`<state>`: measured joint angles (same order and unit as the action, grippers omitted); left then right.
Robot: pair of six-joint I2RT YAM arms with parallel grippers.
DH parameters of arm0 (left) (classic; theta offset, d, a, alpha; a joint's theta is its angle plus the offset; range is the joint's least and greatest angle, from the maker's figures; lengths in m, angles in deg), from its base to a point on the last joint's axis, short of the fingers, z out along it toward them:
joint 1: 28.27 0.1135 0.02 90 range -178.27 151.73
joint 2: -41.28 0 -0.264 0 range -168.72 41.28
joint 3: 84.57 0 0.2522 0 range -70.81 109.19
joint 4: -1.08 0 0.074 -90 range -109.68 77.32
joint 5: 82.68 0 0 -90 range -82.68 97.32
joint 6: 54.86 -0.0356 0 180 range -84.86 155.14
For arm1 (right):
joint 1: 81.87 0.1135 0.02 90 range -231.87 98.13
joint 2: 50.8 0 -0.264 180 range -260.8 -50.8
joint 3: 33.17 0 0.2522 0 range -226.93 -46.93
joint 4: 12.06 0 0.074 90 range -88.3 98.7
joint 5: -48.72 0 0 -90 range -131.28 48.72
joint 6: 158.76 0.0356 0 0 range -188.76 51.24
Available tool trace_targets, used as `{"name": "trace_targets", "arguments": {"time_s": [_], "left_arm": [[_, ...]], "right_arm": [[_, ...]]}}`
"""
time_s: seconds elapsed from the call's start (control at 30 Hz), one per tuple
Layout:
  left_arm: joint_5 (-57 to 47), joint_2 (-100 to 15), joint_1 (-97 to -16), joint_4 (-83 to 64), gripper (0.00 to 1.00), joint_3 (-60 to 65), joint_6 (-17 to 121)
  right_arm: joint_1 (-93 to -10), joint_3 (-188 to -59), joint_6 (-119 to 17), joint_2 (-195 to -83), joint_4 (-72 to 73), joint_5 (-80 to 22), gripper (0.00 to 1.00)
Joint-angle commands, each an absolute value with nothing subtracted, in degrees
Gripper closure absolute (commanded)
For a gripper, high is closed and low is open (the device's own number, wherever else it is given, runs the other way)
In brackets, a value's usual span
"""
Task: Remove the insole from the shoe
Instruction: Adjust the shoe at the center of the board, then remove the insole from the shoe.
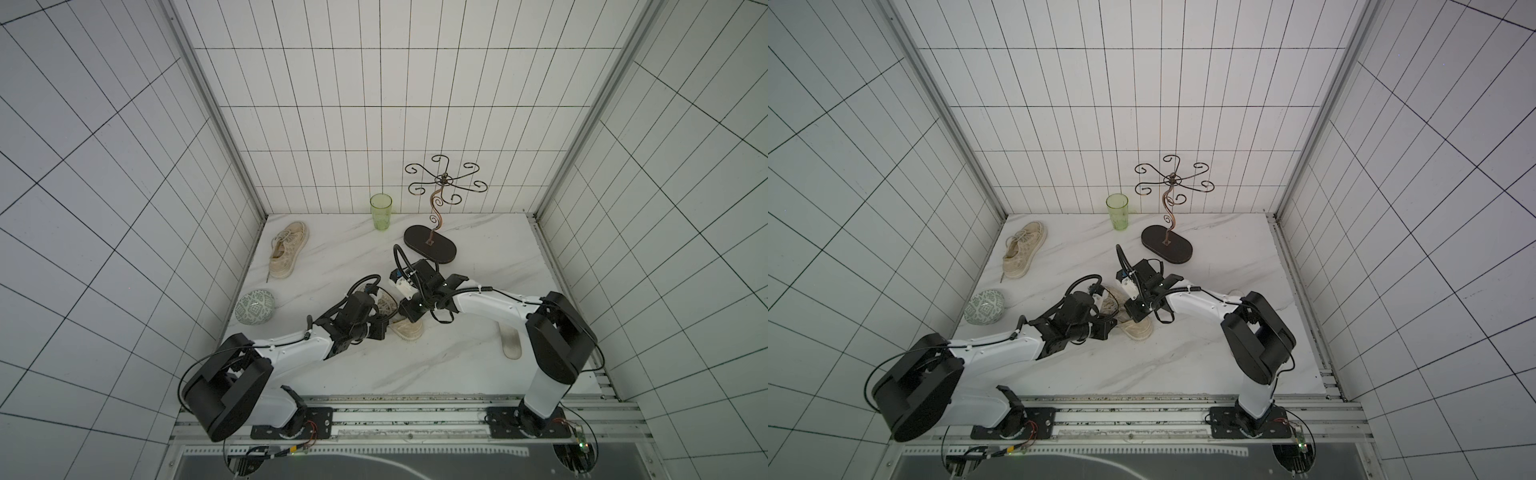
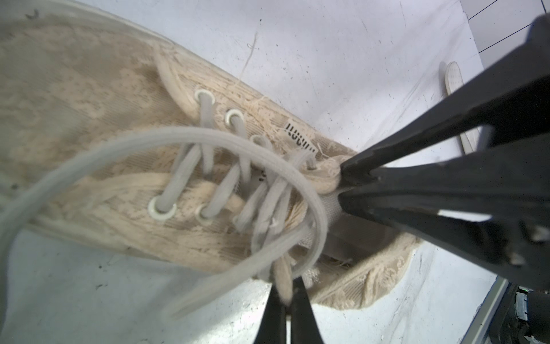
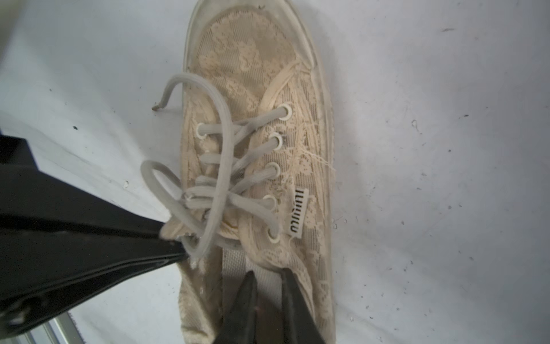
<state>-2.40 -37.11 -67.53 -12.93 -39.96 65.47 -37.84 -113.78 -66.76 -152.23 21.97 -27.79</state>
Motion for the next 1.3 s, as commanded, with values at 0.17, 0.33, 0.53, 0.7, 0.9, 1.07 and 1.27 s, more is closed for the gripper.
{"name": "trace_targets", "arguments": {"time_s": [0.17,0.33,0.53,0.7,0.9,1.07,1.27], "left_arm": [[-2.02,-37.96,-67.33,-20.93,1.0,-41.11,64.53],[-2.25,-37.87,-67.1,-21.03,1.0,-40.76,64.49],[-2.61,-38.13,-66.79,-21.03,1.0,-40.39,64.3],[-2.57,-37.54,-66.68,-21.34,1.0,-40.35,64.38],[-2.7,-37.39,-66.59,-21.25,1.0,-39.97,64.54],[-2.88,-37.1,-66.55,-21.21,1.0,-39.97,64.64],[-2.79,-36.31,-66.51,-21.38,1.0,-40.44,64.78]], "right_arm": [[-36.47,-118.59,-69.87,-152.8,27.72,-29.43,0.78],[-36.01,-116.17,-67.91,-147.72,27.66,-25.99,0.79],[-35.73,-115.27,-67.18,-148.04,26.82,-24.03,0.79],[-35.2,-115.24,-67.23,-150.6,25.65,-22.94,0.79],[-35.2,-115.36,-67.36,-153.45,25.83,-23.71,0.79],[-35.28,-116.69,-66.39,-154.96,27.13,-31.61,0.7],[-36.43,-118.35,-65.29,-155.14,27.59,-39.11,0.58]]}}
